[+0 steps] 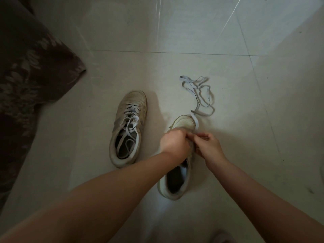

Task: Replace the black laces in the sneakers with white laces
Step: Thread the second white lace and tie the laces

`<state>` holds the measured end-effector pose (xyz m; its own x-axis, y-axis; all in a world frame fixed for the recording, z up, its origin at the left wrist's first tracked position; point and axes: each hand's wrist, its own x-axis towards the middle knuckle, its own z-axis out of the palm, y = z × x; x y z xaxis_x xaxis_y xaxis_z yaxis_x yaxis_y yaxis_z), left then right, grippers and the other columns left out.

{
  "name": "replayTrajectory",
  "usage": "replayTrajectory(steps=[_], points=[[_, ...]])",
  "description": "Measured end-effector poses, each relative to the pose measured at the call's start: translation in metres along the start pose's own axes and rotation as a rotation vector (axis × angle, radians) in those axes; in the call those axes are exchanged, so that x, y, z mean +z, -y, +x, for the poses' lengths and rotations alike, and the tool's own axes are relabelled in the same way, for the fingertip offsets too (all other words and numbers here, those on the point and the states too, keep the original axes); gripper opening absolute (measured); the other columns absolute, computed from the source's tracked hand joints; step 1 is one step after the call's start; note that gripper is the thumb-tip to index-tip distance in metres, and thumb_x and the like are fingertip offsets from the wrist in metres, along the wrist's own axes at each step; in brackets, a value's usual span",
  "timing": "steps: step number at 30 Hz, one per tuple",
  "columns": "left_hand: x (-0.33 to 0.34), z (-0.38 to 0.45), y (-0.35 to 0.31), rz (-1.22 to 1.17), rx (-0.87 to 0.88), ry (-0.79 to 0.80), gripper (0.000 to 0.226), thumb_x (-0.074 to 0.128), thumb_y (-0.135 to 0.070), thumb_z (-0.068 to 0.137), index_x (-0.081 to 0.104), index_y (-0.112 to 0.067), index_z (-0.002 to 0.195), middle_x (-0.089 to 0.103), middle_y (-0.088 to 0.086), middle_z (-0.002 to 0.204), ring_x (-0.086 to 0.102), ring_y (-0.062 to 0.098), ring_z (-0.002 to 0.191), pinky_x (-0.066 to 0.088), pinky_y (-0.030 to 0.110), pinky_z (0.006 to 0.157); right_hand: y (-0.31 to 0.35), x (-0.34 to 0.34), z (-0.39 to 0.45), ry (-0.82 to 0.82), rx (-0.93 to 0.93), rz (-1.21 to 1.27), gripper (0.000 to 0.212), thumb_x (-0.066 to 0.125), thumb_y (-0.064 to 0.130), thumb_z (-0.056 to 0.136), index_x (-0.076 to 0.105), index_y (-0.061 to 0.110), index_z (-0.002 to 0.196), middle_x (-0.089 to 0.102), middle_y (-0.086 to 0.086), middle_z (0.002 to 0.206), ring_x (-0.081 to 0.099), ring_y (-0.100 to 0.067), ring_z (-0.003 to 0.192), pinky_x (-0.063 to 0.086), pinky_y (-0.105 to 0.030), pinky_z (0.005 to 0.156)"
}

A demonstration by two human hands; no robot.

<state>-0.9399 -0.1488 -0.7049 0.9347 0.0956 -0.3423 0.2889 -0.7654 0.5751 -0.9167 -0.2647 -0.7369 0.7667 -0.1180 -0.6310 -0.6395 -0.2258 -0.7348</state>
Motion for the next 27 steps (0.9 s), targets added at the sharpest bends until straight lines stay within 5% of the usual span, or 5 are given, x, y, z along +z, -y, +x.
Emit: replayTrajectory(steps=[4,12,18,22,27], points=[[-0.003,-0.001,-0.002,-0.021,-0.003,0.031,0.021,0.045,-0.015,0.088,0.060,-0.007,0.101,0.060,0.015,0.107,0.057,0.033,0.099,0.042,0.034,0.076,0.004,-0.001,0.004,0.050,-0.070,-0.129,0.033,0.077,0.029,0.075,0.050,0.023,0.092,0.057,0.000,0.077,0.054,-0.013,0.067,0.046,-0.032,0.066],[-0.031,-0.005,0.019,-0.182,-0.034,0.137,0.013,0.051,-0.010,0.089,0.064,-0.009,0.088,0.062,0.005,0.083,0.061,0.023,0.086,0.041,0.024,0.067,0.004,0.000,0.002,0.091,-0.255,-0.270,0.037,0.074,0.021,0.078,0.048,0.020,0.104,0.056,0.000,0.072,0.056,-0.015,0.070,0.048,-0.034,0.070],[-0.067,-0.022,0.065,-0.807,-0.176,0.462,0.012,0.059,-0.009,0.090,0.067,-0.017,0.084,0.056,-0.006,0.073,0.053,0.004,0.071,0.048,0.017,0.068,0.002,-0.007,-0.008,-0.033,-0.455,-0.436,0.050,0.077,0.026,0.075,0.042,0.021,0.111,0.052,-0.001,0.081,0.051,-0.013,0.070,0.044,-0.027,0.065],[-0.064,-0.019,0.064,-0.632,-0.065,0.379,0.013,0.061,-0.012,0.089,0.067,-0.021,0.081,0.055,-0.011,0.066,0.050,-0.001,0.064,0.042,0.015,0.067,0.008,-0.007,-0.021,0.071,-0.943,-0.693,0.029,0.066,0.031,0.080,0.065,0.016,0.104,0.055,0.000,0.108,0.050,-0.007,0.097,0.039,-0.017,0.084],[-0.062,0.016,0.043,-0.410,-0.098,0.114,0.020,0.051,-0.010,0.090,0.070,-0.011,0.095,0.064,-0.002,0.086,0.057,0.007,0.083,0.039,0.014,0.071,0.008,0.008,-0.026,0.320,-0.900,-0.666,0.019,0.057,0.025,0.090,0.071,0.014,0.096,0.064,0.007,0.113,0.060,-0.009,0.105,0.049,-0.029,0.089]])
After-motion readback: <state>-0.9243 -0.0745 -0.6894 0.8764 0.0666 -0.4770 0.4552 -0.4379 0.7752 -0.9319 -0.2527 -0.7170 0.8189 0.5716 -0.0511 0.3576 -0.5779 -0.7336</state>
